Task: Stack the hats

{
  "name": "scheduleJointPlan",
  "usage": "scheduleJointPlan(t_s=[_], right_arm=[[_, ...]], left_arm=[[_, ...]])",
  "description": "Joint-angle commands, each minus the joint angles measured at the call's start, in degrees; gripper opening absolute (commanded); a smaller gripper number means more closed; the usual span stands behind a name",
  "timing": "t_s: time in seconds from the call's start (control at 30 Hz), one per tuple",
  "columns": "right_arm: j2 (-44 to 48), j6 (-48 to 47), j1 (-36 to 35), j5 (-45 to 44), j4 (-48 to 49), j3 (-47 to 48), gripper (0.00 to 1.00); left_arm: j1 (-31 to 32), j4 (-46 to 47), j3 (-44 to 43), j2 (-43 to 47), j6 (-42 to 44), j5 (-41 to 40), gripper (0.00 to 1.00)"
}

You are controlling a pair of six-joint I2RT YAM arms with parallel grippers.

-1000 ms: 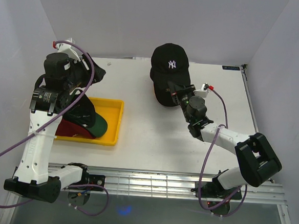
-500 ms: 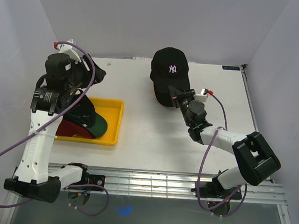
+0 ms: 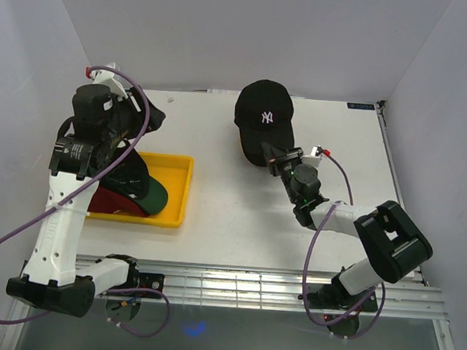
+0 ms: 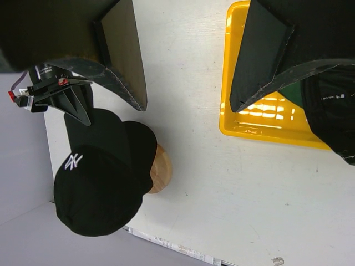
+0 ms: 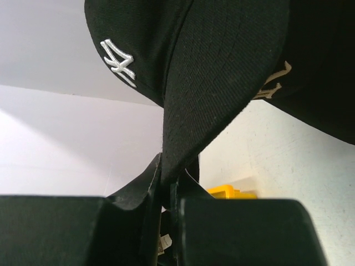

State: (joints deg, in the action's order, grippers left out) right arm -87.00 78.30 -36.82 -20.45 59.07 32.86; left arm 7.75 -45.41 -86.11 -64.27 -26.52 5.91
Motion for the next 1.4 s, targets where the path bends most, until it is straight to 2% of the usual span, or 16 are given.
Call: scheduleJointPlan(t_s=[0.0, 0.3, 0.53, 0.6, 0.77, 0.83, 0.93, 1.1, 1.23, 1.37], right_arm=[[-0.9, 2.6, 0.0, -0.1, 2.7, -2.0, 0.08], [-1.9, 10.7, 1.7, -0.5, 8.7, -9.5, 0.08], [-1.2, 9.7, 2.5, 3.3, 1.3, -7.2, 0.08], [-1.5, 9.9, 2.8, 4.4, -3.7, -6.0, 0.08], [-3.7, 11.0, 3.1, 6.2, -5.2, -5.5, 0.08], [-4.0, 10.3, 3.2, 5.7, -9.5, -4.8, 0.08], [-4.9, 10.9, 3.2, 6.1, -8.2, -5.8, 0.08], [-5.9, 9.8, 3.3, 6.2, -11.9, -4.5, 0.08], [-5.1, 7.8, 3.3, 5.1, -19.4, -2.5, 0.08], [-4.1, 8.1, 3.5, 4.3, -22.7, -2.5, 0.08]], left_arm=[[0.5, 0.5, 0.5, 1.2, 0.8, -1.1, 0.72], [0.8, 0.7, 1.5, 1.4, 1.0, -1.5, 0.72], [0.9, 0.7, 1.6, 1.4, 0.9, -1.8, 0.72], [0.8, 0.6, 1.6, 1.4, 1.1, -1.9, 0.72], [0.9, 0.5, 1.7, 1.5, 1.2, -2.3, 0.72], [0.9, 0.4, 1.6, 1.4, 1.3, -2.3, 0.72], [1.0, 0.1, 1.5, 1.4, 1.4, -2.7, 0.72], [1.0, 0.1, 1.3, 1.3, 1.6, -2.8, 0.72], [1.2, -0.1, 1.2, 1.3, 1.7, -3.4, 0.72], [1.3, -0.1, 1.4, 1.2, 1.7, -3.5, 0.72]])
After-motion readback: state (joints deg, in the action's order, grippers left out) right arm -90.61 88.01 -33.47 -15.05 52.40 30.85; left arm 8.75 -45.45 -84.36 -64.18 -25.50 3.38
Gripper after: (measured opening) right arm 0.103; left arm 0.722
